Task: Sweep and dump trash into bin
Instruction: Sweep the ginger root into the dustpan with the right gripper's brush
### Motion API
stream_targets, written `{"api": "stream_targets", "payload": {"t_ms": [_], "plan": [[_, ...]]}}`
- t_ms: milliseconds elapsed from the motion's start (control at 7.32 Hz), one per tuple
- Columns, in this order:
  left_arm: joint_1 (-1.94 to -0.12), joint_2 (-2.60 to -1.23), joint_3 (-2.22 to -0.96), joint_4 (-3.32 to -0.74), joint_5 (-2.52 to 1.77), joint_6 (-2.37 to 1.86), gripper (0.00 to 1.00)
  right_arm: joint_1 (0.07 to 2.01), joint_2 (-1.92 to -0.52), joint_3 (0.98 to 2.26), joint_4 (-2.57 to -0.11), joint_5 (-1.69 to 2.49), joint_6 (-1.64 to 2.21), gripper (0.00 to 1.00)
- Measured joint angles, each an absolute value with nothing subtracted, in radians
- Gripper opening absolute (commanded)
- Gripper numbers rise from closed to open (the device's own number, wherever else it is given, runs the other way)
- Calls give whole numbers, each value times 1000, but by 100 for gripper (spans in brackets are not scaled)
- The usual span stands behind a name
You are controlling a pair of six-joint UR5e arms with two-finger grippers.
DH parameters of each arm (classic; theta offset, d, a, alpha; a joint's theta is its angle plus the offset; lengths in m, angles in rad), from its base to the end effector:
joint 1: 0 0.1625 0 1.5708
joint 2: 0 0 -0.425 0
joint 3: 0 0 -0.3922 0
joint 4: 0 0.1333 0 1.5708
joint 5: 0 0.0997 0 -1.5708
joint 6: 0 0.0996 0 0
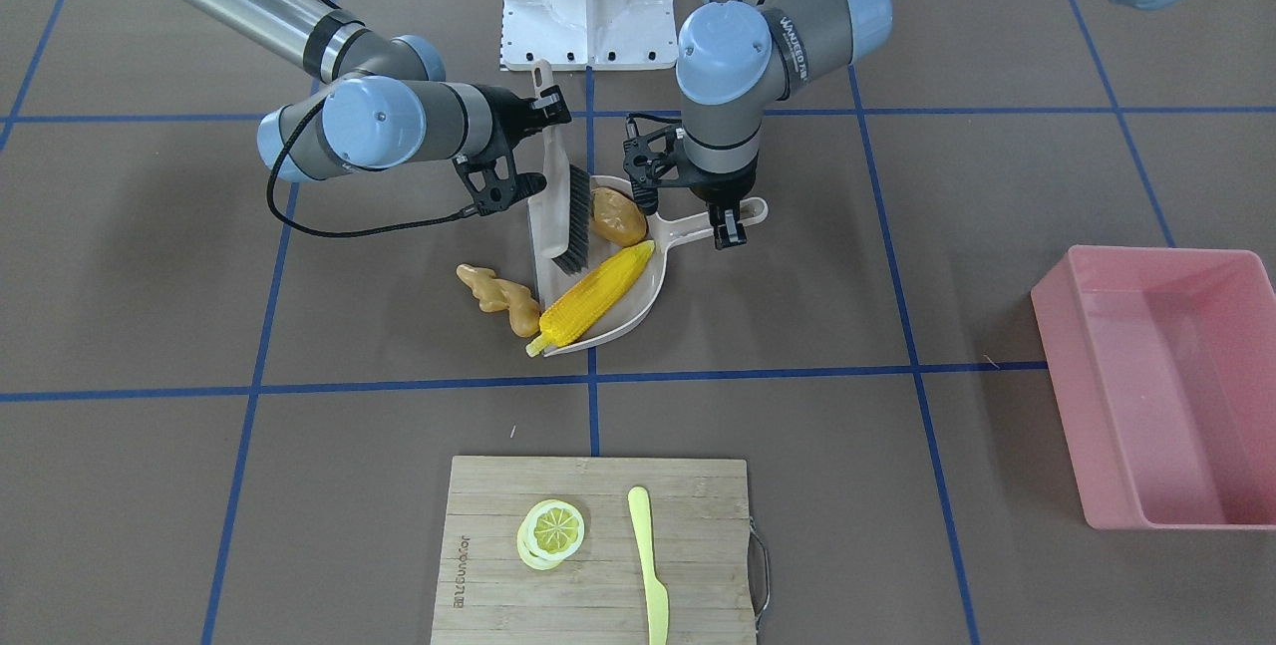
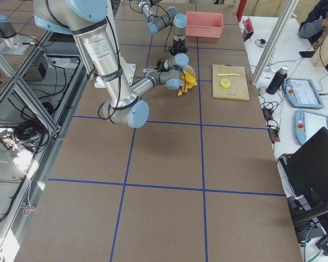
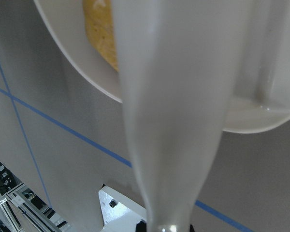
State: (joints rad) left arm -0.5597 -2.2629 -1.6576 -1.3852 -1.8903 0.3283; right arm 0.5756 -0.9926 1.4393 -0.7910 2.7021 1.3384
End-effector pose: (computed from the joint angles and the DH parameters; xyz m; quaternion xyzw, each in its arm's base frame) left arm 0.5271 -0.4506 0.2368 0.2210 0.2400 0.6225 0.7114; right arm -0.5298 -0.3952 0.2694 -0.2120 -0.6191 -0.1860 0.7329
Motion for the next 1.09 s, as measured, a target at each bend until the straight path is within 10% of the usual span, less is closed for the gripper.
{"api": "stream_targets", "payload": {"t_ms": [1092], "plan": [[-563, -2228, -1655, -1461, -1890, 319, 0, 802, -1181, 1374, -758, 2937, 926, 0]]}}
